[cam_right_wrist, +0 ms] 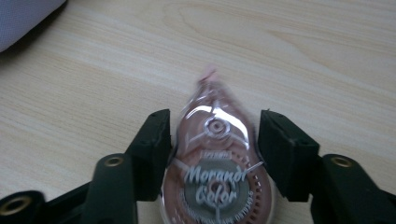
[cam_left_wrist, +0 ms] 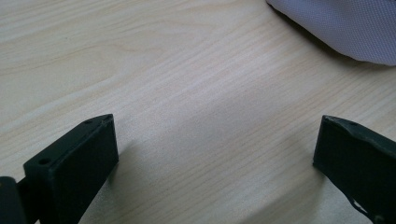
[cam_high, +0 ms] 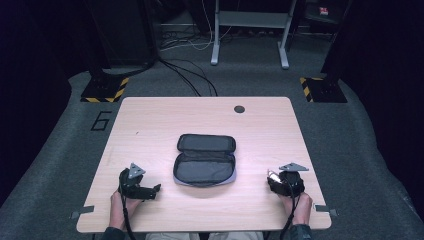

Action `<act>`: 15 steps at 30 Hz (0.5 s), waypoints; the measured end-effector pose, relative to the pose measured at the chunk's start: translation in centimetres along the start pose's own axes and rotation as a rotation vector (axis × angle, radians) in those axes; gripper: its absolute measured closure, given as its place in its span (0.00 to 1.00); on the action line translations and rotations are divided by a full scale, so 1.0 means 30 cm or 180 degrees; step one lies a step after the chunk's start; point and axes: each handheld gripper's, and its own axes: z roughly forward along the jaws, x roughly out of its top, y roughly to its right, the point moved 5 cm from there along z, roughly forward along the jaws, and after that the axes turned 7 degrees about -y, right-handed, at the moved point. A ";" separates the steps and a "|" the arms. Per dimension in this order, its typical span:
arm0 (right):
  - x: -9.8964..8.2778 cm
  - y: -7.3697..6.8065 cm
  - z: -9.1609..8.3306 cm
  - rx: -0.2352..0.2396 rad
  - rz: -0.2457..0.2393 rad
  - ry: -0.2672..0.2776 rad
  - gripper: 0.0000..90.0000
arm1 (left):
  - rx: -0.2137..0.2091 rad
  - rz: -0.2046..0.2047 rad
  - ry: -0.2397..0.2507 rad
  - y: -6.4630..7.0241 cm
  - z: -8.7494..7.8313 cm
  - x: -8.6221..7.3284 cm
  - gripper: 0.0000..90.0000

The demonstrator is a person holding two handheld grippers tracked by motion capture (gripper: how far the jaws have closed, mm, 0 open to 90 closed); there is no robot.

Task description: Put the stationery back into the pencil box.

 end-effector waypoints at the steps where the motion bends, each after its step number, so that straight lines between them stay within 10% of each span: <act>1: 0.000 0.000 0.000 0.0000 0.0000 0.0000 0.52 | 0.0000 0.0000 0.0000 0.000 0.000 0.000 0.00; 15: 0.026 -0.006 -0.031 0.0038 -0.0055 0.0139 0.55 | -0.0001 -0.0002 0.0000 0.000 0.000 0.000 0.00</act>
